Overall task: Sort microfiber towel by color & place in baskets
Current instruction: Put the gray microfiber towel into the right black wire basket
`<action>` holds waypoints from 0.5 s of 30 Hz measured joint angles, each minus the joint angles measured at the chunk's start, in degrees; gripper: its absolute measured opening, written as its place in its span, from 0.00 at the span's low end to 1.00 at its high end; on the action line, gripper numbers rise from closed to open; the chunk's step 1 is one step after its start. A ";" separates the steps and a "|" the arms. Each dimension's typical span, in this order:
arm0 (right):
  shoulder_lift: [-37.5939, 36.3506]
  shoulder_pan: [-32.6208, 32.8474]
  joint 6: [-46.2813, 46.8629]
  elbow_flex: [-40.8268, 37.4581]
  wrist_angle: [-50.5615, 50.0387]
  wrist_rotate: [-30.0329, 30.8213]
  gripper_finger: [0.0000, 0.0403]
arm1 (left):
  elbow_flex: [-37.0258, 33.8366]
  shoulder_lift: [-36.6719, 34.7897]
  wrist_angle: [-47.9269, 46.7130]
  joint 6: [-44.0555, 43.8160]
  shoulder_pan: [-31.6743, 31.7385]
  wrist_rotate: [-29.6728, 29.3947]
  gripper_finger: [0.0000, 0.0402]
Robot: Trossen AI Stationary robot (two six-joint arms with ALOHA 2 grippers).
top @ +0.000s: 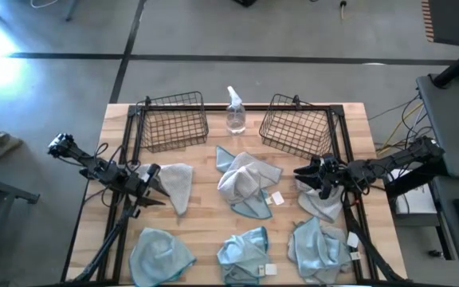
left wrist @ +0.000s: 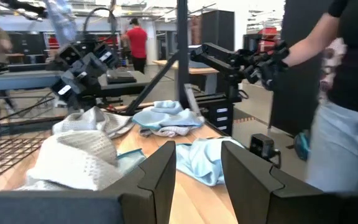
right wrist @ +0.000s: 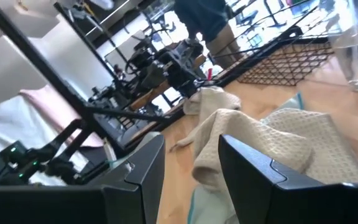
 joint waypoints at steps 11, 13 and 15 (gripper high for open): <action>0.00 -0.01 5.47 0.00 0.02 16.09 0.36 | 0.00 -0.01 3.12 2.33 0.04 -19.60 0.28; 0.00 0.00 5.47 0.00 0.02 19.76 0.36 | 0.00 -0.02 5.70 6.50 0.09 -26.70 0.28; 0.00 0.00 5.47 0.00 0.04 22.53 0.36 | 0.00 -0.02 8.97 10.91 0.09 -33.99 0.28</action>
